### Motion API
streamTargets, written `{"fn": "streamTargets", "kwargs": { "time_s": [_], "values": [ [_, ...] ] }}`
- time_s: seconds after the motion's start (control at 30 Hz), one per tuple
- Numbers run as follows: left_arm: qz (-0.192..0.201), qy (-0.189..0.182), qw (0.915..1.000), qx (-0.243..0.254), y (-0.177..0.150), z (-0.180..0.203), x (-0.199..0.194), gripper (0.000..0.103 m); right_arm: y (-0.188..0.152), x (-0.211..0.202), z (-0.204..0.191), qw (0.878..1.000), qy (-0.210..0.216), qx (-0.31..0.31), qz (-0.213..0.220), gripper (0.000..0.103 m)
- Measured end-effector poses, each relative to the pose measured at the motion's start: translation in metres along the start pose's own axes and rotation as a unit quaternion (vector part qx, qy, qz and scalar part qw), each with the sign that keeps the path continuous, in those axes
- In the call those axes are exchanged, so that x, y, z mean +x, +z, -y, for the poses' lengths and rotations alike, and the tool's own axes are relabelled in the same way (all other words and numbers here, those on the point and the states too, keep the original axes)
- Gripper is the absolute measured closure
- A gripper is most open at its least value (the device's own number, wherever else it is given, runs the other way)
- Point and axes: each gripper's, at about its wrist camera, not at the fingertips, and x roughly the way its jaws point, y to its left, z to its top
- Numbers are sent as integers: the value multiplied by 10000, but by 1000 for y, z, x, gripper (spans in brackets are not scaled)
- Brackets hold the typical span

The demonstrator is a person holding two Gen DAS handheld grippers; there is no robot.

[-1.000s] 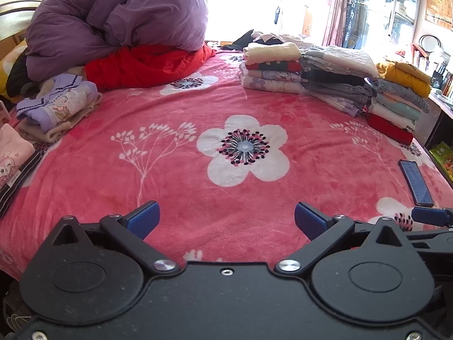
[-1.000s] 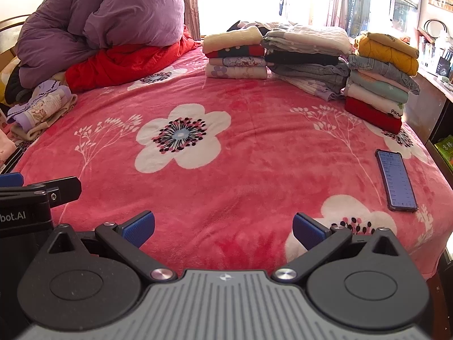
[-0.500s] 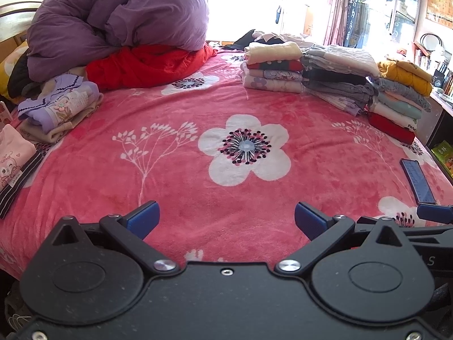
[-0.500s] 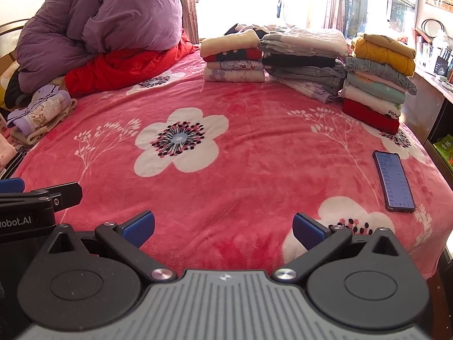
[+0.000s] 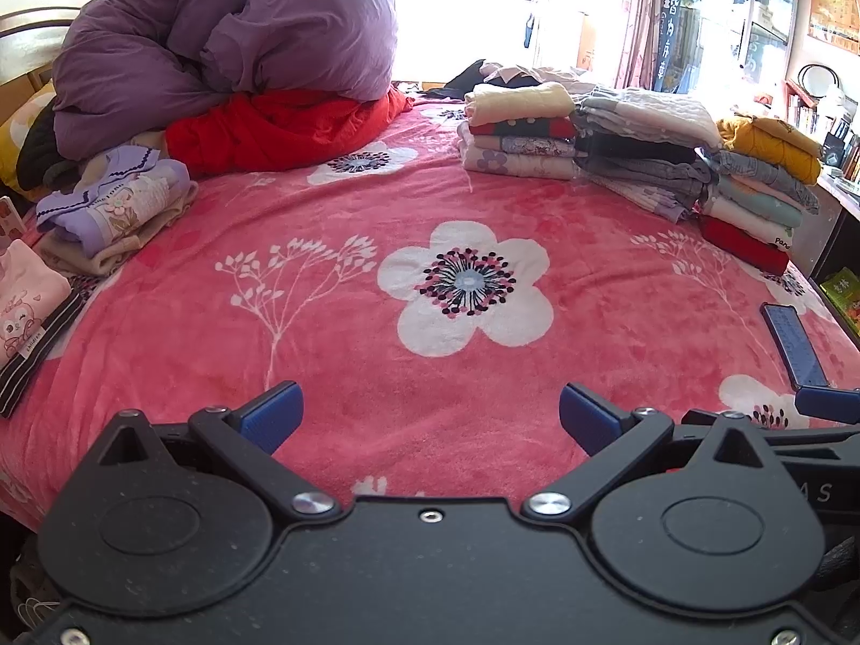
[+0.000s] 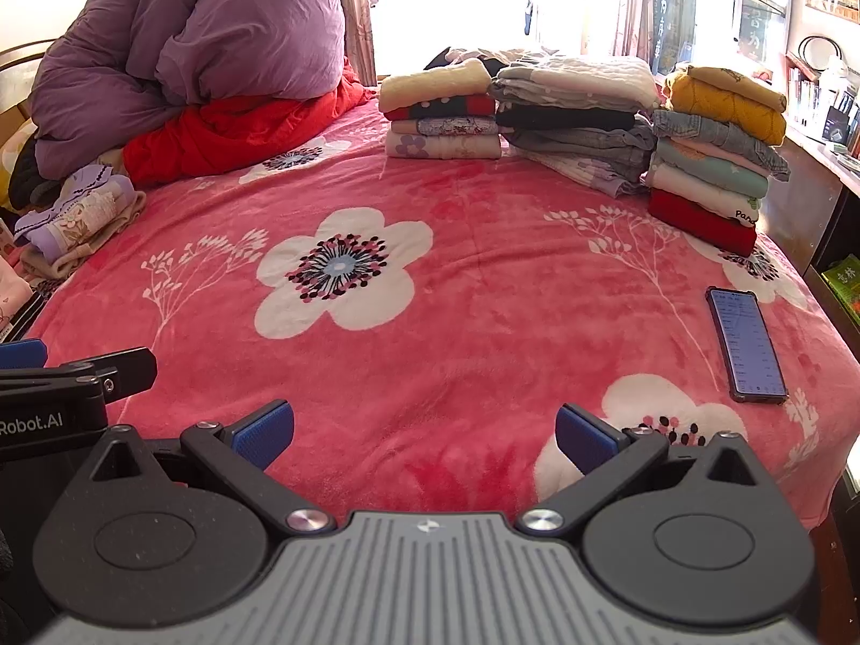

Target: Fold clothes

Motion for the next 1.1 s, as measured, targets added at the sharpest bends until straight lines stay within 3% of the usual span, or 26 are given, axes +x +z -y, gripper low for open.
{"fn": "streamTargets", "kwargs": {
  "time_s": [1.1],
  "values": [
    [210, -51, 9997, -73, 6, 2, -19, 0, 4, -16, 1, 9998, 17, -5, 206, 0]
  ]
}}
